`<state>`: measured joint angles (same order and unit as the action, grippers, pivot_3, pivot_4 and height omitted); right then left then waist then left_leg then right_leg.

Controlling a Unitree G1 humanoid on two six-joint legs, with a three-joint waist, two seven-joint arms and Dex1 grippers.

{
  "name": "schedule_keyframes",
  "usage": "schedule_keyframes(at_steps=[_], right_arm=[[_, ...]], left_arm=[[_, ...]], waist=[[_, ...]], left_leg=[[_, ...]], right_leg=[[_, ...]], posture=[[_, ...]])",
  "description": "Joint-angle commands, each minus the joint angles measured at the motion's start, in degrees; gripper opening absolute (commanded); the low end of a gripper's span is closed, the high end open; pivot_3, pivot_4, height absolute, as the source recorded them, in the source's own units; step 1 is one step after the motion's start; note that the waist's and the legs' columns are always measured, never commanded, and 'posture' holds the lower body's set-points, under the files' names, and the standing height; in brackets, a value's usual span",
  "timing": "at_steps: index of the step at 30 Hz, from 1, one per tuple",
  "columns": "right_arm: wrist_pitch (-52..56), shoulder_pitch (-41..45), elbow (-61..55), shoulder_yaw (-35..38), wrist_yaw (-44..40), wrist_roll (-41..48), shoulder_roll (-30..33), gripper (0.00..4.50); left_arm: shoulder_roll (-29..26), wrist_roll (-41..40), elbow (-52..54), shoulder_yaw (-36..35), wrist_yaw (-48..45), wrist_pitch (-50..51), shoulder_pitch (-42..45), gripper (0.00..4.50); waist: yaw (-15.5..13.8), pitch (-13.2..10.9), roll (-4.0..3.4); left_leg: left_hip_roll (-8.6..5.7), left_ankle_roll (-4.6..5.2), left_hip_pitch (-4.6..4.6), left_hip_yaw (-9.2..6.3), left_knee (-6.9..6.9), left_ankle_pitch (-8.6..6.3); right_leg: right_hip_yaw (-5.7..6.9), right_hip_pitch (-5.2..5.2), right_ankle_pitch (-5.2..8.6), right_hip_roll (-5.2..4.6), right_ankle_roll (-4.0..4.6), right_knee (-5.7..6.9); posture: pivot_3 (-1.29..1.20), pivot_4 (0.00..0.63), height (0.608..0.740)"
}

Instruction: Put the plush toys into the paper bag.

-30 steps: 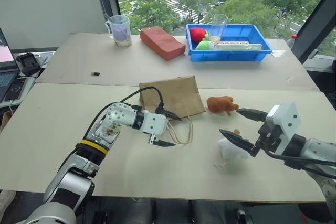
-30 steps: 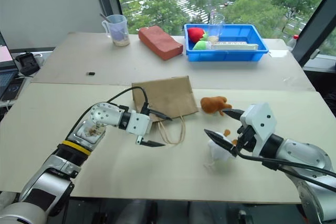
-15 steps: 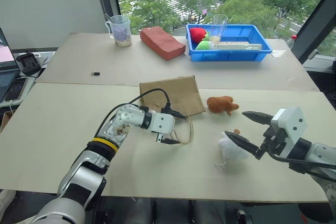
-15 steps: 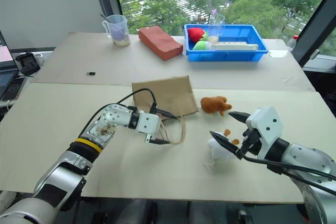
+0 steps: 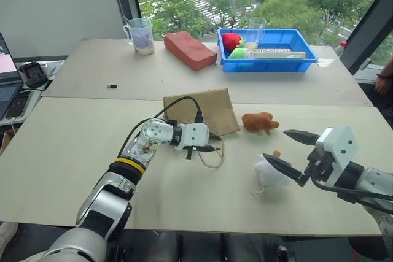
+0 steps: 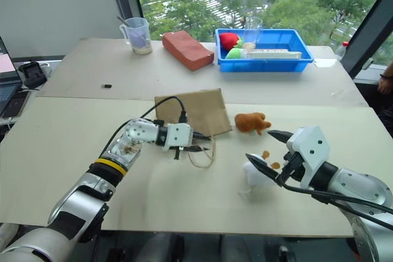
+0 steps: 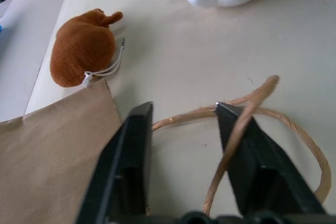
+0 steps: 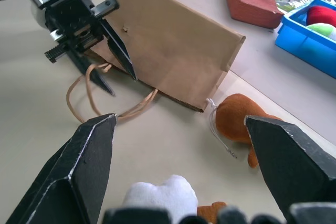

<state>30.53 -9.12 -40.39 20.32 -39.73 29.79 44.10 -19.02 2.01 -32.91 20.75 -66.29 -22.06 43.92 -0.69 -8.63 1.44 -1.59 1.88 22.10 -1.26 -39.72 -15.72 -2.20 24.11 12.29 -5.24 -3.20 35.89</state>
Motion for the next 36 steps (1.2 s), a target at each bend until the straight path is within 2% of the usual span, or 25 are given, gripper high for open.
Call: schedule_keyframes(at_steps=[1, 7, 12, 17, 25, 30, 36], right_arm=[[-2.0, 1.2, 0.2, 0.0, -0.7, -0.6, 0.5, 4.35], [-0.6, 3.1, 0.3, -1.3, 1.0, -0.8, -0.5, 4.35], [1.2, 6.8, 1.0, -6.8, 3.7, -1.3, -3.0, 4.35], [2.5, 12.7, 3.4, -13.4, 7.7, -3.6, -6.9, 2.86], [1.1, 24.4, 14.6, -26.7, 15.4, -12.2, -19.1, 0.10], [-3.0, 28.8, 23.3, -30.6, 17.3, -16.9, -25.1, 0.04], [-6.8, 34.9, 33.6, -30.0, 18.7, -19.6, -30.2, 0.04]], left_arm=[[-0.3, -2.4, 2.9, -1.9, -0.3, 1.7, -0.1, 0.04], [-0.4, -11.0, 8.3, -8.8, 0.7, 19.4, 1.2, 0.04], [-1.1, -16.9, 12.7, -13.8, 2.5, 34.0, 3.1, 0.04], [-1.3, -21.3, 16.6, -15.7, 2.0, 42.8, 3.3, 0.00], [0.3, -20.7, 15.1, -16.0, 5.1, 43.3, 6.8, 0.00], [1.2, -20.9, 16.3, -15.7, 6.1, 44.0, 6.3, 0.00], [1.1, -21.0, 16.8, -15.9, 6.3, 44.1, 6.1, 0.00]], waist=[[0.0, 0.0, 0.00], [0.1, 0.0, 0.00], [0.3, 0.0, 0.00], [0.3, 0.0, 0.00], [0.5, 0.0, -0.01], [0.8, 0.0, -0.01], [1.2, 0.0, -0.02]], left_leg=[[0.00, 0.01, 0.01, 0.00, -0.03, 0.00], [0.07, 0.02, 0.04, -0.02, -0.07, -0.01], [0.08, 0.02, 0.02, -0.02, -0.07, -0.01], [0.06, 0.02, 0.03, -0.02, -0.08, -0.01], [-0.06, 0.01, 0.05, -0.06, -0.07, -0.01], [-0.11, 0.01, 0.05, -0.08, -0.03, -0.01], [-0.12, -0.01, 0.07, -0.09, -0.04, 0.00]], right_leg=[[0.00, 0.00, 0.00, -0.01, 0.00, 0.00], [0.01, 0.04, 0.00, 0.02, -0.01, 0.06], [0.01, 0.04, 0.00, 0.04, -0.01, 0.09], [0.00, 0.06, 0.01, 0.02, -0.01, 0.09], [0.03, 0.14, 0.00, 0.02, -0.01, 0.14], [0.03, 0.20, 0.00, 0.00, -0.01, 0.15], [0.03, 0.24, 0.00, -0.01, 0.00, 0.17]], posture=[[0.00, 0.150, 0.740], [0.00, 0.150, 0.740], [0.00, 0.150, 0.740], [0.00, 0.150, 0.740], [0.00, 0.150, 0.740], [0.00, 0.150, 0.740], [0.00, 0.150, 0.740]])
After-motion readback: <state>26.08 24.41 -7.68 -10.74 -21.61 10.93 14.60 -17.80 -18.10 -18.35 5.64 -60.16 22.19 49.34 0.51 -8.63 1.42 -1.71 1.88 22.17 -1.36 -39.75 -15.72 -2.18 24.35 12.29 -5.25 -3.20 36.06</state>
